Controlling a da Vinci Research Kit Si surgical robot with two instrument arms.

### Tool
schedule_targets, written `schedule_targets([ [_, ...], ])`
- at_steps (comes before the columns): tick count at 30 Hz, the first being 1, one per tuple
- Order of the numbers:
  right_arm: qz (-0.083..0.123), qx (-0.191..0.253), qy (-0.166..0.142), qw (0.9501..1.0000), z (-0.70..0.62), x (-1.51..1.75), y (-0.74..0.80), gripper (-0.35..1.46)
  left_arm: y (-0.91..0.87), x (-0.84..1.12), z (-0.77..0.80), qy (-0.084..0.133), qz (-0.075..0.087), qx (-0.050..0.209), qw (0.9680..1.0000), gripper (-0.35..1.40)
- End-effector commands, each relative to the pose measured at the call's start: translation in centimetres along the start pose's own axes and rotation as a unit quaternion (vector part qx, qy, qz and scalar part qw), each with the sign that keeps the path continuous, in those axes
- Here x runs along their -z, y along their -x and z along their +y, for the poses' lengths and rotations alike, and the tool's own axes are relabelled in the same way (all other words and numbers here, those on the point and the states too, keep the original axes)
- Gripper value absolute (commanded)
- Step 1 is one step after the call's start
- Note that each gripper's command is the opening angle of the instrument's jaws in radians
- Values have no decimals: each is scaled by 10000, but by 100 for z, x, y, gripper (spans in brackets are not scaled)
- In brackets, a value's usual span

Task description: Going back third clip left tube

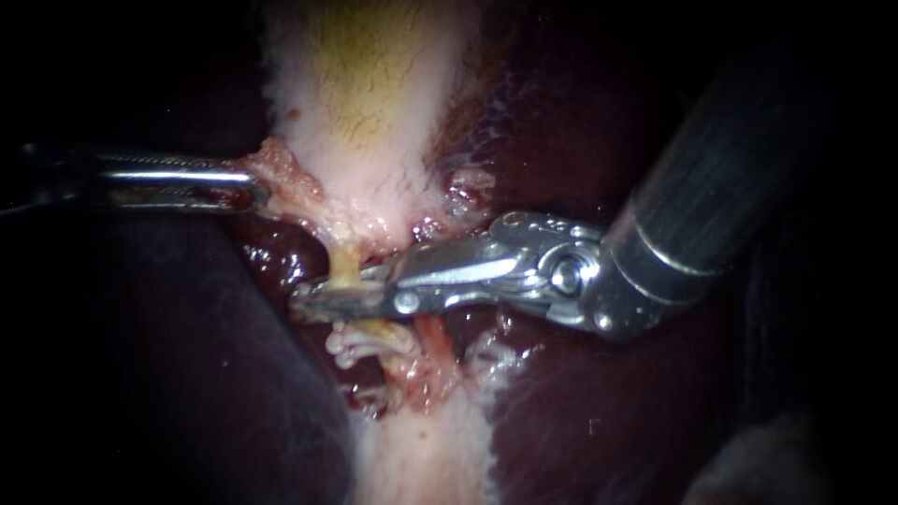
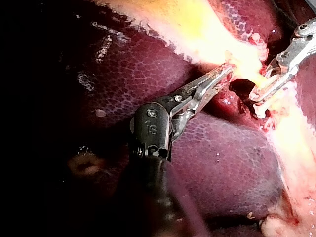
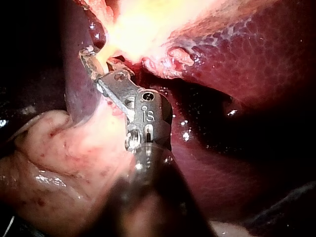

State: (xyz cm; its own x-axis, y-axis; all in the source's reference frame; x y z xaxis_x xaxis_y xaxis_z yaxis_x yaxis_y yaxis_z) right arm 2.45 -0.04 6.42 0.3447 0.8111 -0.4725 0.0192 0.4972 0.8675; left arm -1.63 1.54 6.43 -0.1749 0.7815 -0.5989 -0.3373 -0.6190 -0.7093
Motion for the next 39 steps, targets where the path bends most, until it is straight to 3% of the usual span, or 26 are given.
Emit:
schedule_targets([
  [1, -33, 0, -36, 10000, 1, 0, 0, -35, 0, 0, 0, 0, 1, -1, 10000, -35],
  [3, -49, 4, -220, 9997, 2, -1, -1, -35, 0, 0, 0, 1, 1, -2, 10000, -35],
  [5, -17, -16, -250, 9997, 2, -3, 0, -4, 0, 0, 0, 1, 1, -2, 10000, -35],
  [8, 21, 62, -329, 9994, 3, -6, 0, 28, 0, 0, 0, 1, 0, -2, 10000, -35],
  [12, 165, 122, -419, 9989, 4, -12, 2, 44, 0, 1, 0, 2, 0, -2, 10000, -35],
  [17, 252, 150, -265, 9992, 11, -20, 8, 49, 1, 0, 0, 2, 16, -4, 10000, -35],
  [23, 358, 510, 81, 9980, 34, -20, 15, 50, 2, 0, 0, 1, 16, -6, 10000, -35],
  [31, 108, 1204, 581, 9910, 55, -9, 16, 50, 5, -2, 0, -11, 4, -15, 10000, -35],
  [39, 115, 1622, 770, 9837, 52, 18, 24, 50, 6, -2, -1, -10, -11, -20, 10000, -35],
])
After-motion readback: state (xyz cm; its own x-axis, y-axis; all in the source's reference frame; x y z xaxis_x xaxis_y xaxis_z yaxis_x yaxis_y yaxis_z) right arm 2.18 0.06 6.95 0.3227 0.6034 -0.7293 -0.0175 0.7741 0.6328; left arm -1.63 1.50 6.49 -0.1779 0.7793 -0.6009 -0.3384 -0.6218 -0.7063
